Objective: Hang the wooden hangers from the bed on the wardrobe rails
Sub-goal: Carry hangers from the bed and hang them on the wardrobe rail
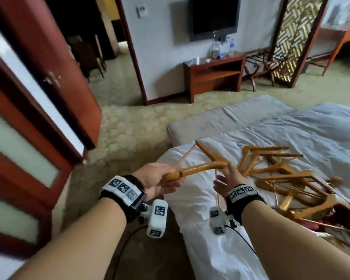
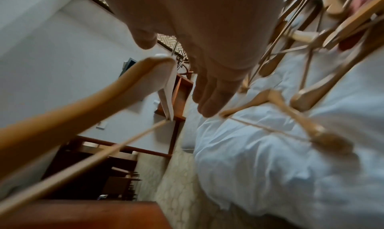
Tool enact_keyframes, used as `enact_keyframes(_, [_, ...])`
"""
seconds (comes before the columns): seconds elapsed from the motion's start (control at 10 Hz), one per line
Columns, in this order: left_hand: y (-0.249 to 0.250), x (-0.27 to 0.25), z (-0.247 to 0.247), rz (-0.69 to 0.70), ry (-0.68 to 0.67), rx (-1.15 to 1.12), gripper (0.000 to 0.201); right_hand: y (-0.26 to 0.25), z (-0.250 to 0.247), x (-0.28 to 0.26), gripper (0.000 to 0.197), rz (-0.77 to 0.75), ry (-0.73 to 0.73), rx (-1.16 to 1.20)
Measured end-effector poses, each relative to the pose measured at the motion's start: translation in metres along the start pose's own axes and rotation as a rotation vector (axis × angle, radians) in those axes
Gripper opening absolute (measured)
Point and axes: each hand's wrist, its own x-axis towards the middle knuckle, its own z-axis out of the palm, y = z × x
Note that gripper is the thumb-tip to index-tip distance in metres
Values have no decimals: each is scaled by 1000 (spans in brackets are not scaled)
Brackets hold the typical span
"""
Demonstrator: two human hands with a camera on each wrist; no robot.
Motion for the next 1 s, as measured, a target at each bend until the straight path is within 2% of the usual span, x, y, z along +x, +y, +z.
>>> enact_keyframes(0.1, [-17, -43, -87, -3, 84, -43, 21, 16, 68, -8, 54, -73, -79, 45])
enact_keyframes(0.2, [-50, -95, -176, -25, 157, -74, 26, 46, 148, -42, 27, -117, -166, 21])
enact_keyframes(0.3, [-89, -150, -252, -60, 253, -45, 27, 86, 231, -83, 21, -134, -263, -180])
enact_keyframes(0.4, [-123, -205, -308, -180, 362, 75, 14, 134, 313, -142, 12, -258, -378, -548])
enact_keyframes(0.5, [-145, -247, -355, -313, 450, 151, 7, 183, 381, -192, 11, -396, -521, -979])
enact_keyframes(0.6, [-162, -297, -397, -260, 601, 320, 26, 248, 451, -253, 13, -281, -736, -941])
enact_keyframes(0.7, [-168, -347, -415, -210, 606, 136, 28, 293, 487, -317, 19, -315, -895, -1130])
enact_keyframes(0.8, [-180, -397, -428, -109, 676, 7, 19, 337, 508, -386, 18, -354, -1063, -1325])
enact_keyframes(0.9, [-198, -431, -446, -38, 761, -83, 25, 375, 527, -433, 25, -384, -1200, -1483])
enact_keyframes(1.0, [-216, -464, -455, -52, 790, -169, 48, 406, 535, -466, 25, -344, -1334, -1582])
